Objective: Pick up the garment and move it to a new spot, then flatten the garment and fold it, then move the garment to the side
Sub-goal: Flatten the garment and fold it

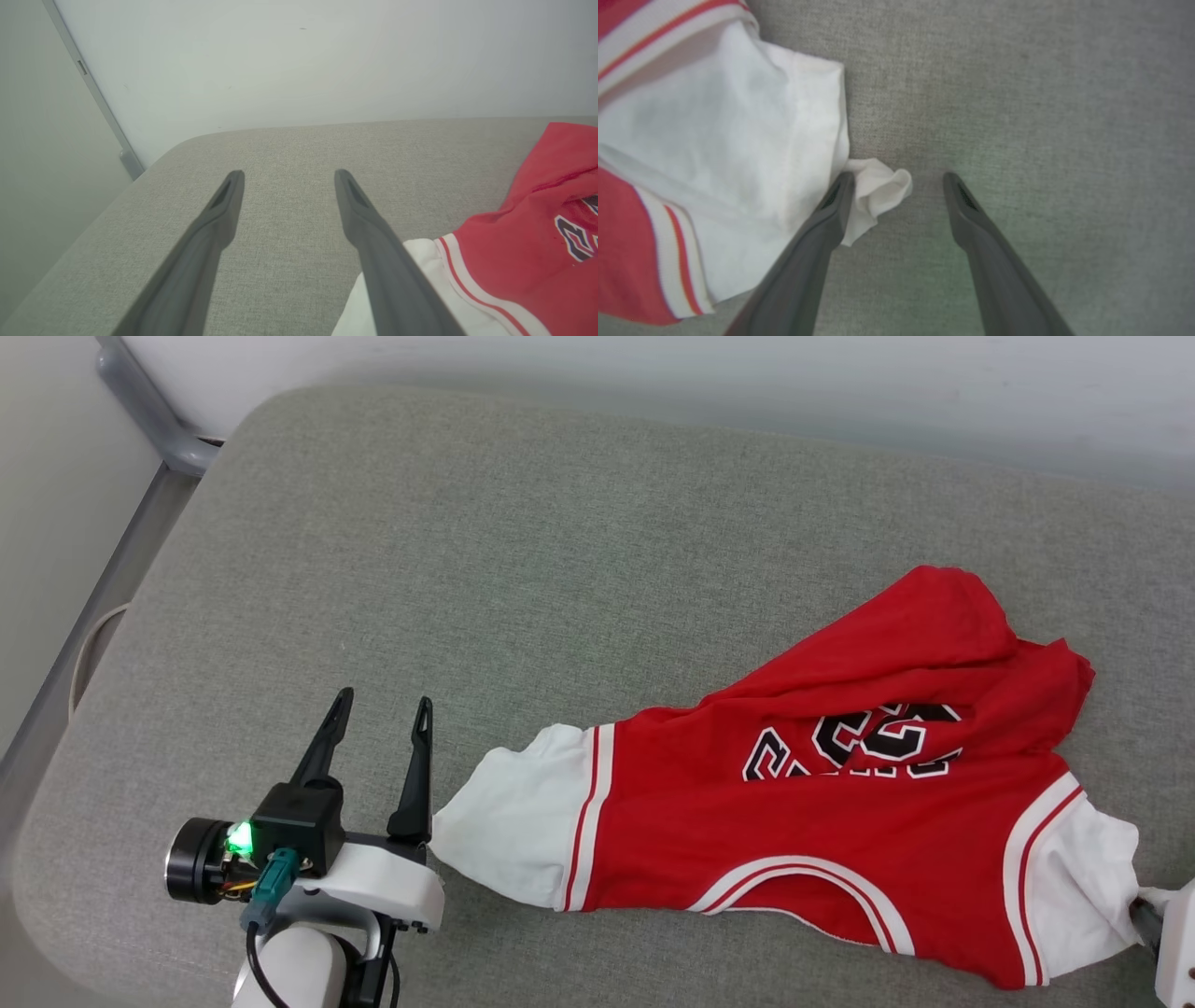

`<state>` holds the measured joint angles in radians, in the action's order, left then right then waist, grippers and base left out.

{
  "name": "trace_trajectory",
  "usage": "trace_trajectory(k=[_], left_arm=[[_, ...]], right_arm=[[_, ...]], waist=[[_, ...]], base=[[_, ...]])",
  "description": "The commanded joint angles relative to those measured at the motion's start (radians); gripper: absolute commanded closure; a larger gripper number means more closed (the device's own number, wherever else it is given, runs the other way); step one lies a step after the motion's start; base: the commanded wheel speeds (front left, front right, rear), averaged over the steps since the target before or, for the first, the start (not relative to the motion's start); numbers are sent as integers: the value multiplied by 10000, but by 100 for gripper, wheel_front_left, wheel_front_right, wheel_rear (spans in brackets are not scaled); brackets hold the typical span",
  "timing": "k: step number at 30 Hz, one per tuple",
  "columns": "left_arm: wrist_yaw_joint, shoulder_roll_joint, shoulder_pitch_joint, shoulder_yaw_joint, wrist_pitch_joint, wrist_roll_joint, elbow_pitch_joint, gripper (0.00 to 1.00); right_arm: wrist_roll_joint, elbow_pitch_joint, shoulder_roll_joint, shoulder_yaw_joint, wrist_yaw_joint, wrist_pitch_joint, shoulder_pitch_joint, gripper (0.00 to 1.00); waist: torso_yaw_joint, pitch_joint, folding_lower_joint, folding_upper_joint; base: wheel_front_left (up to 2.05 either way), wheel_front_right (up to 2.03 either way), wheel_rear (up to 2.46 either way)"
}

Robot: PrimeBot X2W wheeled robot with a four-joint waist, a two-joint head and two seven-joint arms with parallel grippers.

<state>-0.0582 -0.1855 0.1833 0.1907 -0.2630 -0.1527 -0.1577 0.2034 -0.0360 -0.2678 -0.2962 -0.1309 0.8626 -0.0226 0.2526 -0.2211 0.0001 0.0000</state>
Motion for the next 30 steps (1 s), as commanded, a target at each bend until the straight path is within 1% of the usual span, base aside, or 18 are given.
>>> trace_trajectory(k=[1,2,3,4,6,10,14,16,19,23,24,27,30], left_arm=[[49,-2,33,-54,-25,73,-34,0],[66,-6,20,-79,-25,71,-83,0],[86,-23,14,-101,-25,71,-134,0],[119,-32,14,-117,-25,73,-185,0],[155,-43,-11,-155,-25,47,-280,0],[401,-149,-86,-93,17,-103,-700,0],[625,-174,-127,-104,378,-430,-932,0],[827,-257,-165,-70,822,-622,-978,0],[1221,-269,-386,76,2135,-1207,-886,0],[1435,-667,-679,386,4673,-1658,-212,0],[1428,-743,-793,446,5292,-1741,42,0],[1145,-1017,-1098,520,6967,-1830,840,0],[919,-1170,-1307,607,8082,-1889,1537,0]], right_arm=[[105,-285,165,204,2,12,25,0],[141,-364,144,322,1,-9,62,57],[173,-416,141,359,1,-70,69,92],[187,-461,106,377,2,-137,67,100],[197,-522,15,333,4,-351,85,100],[102,-550,-32,-175,12,-770,165,100],[425,-416,267,-761,10,-1036,368,100],[330,-258,255,-975,10,-1154,563,100],[405,-22,544,-1072,7,-1241,749,100],[409,391,748,-947,7,-1150,886,100],[398,498,790,-901,6,-1127,896,100],[359,757,897,-799,7,-1024,881,100],[342,949,950,-680,7,-943,807,100]], waist=[[3,-32,-1,0],[-2,-39,-1,0],[-12,-43,-1,0],[-23,-37,-1,0],[-54,14,-1,0],[-134,218,-1,0],[-205,485,-1,0],[-269,575,-1,0],[-416,681,-1,0],[-628,700,-1,0],[-680,693,-1,0],[-819,651,-1,0],[-953,574,-1,0]], base=[[0,0,0],[0,0,0],[0,0,0],[0,0,0],[0,0,0],[0,0,0],[0,0,0],[0,0,0],[0,0,0],[0,0,0],[0,0,0],[0,0,0],[0,0,0]])
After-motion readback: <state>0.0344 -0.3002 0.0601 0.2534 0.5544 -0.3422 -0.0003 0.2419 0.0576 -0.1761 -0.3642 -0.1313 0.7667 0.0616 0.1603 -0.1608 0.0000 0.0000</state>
